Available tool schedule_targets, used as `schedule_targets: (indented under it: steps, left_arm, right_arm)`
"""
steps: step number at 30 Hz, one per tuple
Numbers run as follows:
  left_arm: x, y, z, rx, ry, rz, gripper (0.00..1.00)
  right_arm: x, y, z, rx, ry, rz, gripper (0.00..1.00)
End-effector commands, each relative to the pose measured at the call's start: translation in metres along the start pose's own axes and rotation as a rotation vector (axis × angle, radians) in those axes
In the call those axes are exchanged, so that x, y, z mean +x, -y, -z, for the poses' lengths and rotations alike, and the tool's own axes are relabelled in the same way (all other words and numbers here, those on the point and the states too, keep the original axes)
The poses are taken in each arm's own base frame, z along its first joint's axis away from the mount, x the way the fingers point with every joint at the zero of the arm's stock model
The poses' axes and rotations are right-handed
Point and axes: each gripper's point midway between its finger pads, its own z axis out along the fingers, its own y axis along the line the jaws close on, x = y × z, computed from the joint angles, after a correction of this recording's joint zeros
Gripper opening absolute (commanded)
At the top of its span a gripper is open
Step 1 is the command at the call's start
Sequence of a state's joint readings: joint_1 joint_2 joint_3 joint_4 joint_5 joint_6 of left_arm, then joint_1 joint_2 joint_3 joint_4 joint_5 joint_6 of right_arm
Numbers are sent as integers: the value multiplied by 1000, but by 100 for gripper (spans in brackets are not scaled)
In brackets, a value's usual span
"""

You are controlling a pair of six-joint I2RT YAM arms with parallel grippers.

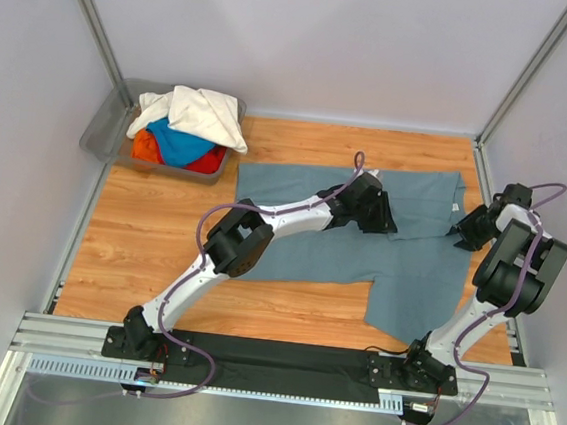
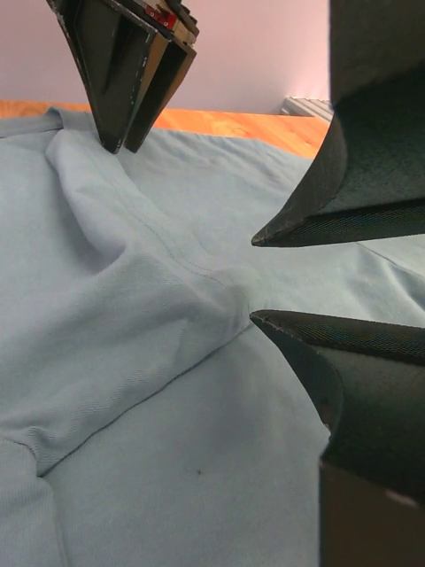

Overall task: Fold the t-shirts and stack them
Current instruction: Fold the tshirt

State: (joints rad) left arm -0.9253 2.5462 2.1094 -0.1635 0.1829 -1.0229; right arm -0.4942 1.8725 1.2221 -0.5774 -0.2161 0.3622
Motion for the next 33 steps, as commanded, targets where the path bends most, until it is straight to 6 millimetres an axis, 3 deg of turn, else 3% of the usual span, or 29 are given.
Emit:
schedule_targets:
  steps: [1, 12, 22, 27, 32, 33]
  left_arm:
    - [9, -1, -9, 15, -10, 27, 42]
    - [17, -14, -23, -12, -17, 68, 47]
    - [16, -12, -28, -7, -19, 66, 29]
    - [8, 0, -22, 10, -6, 44, 21]
    - [1, 10, -14, 28, -5, 25, 11]
    - [0, 9, -13, 23, -5, 21, 10]
  right_arm:
    - [-18, -11, 3, -43, 50, 0, 40]
    - [-21, -16, -1, -71, 49, -1, 39]
    - [-26, -20, -4, -86, 47, -6, 36]
    - [-28, -22, -3, -93, 49, -1, 33]
    - [-28, -24, -3, -101, 42, 0, 20]
    - [-29, -24, -2, -99, 43, 1, 9]
